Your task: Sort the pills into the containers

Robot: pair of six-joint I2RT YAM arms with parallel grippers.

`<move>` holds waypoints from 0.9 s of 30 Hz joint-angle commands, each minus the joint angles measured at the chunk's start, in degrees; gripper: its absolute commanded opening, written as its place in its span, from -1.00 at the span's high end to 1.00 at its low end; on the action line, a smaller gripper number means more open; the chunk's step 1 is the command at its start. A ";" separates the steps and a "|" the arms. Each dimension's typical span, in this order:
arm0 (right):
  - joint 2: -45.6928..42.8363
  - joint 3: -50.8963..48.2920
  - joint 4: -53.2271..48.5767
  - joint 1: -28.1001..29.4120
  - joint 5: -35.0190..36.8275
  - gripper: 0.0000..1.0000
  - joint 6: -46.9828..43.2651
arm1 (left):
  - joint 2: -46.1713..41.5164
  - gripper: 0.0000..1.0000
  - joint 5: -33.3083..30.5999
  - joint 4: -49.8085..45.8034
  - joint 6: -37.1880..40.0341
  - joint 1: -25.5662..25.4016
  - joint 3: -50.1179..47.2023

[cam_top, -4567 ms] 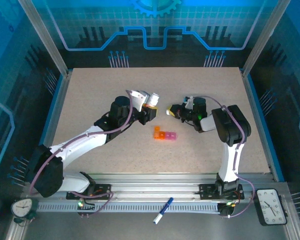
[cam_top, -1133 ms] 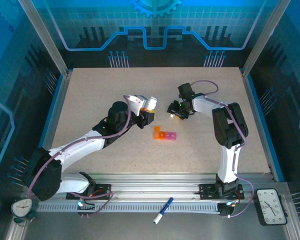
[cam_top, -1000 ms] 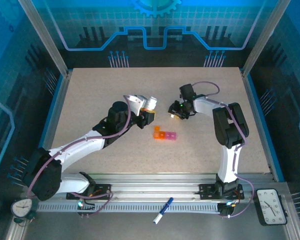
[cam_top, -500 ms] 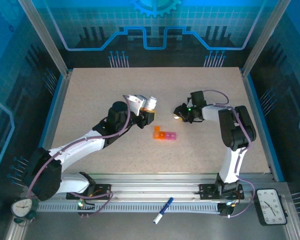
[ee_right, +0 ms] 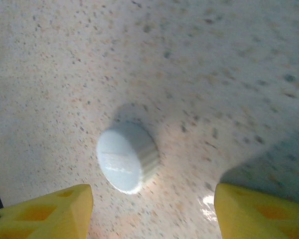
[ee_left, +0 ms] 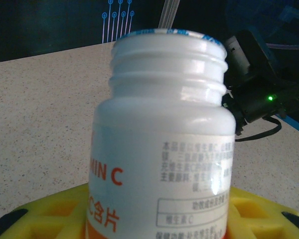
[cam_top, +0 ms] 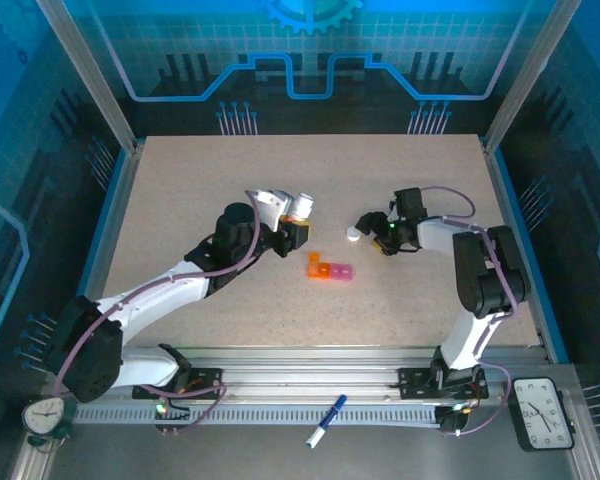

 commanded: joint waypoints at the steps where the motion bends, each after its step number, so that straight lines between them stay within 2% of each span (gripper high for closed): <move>1: -4.26 -2.32 -2.89 -1.04 1.04 -0.34 -0.88 | -2.97 1.00 0.80 0.01 0.20 -0.47 -1.23; 13: -14.17 -12.40 -0.98 0.78 -3.23 -0.34 -1.20 | -4.84 1.00 -0.31 -0.42 0.21 -0.43 -4.33; 19: -17.78 -16.25 0.21 4.81 -2.07 -0.34 0.63 | -4.55 1.00 -0.99 0.37 0.00 -0.43 -5.13; 27: -15.97 -17.98 5.07 10.99 -0.58 -0.34 5.27 | -4.76 1.00 -1.42 0.47 0.66 -0.41 -5.87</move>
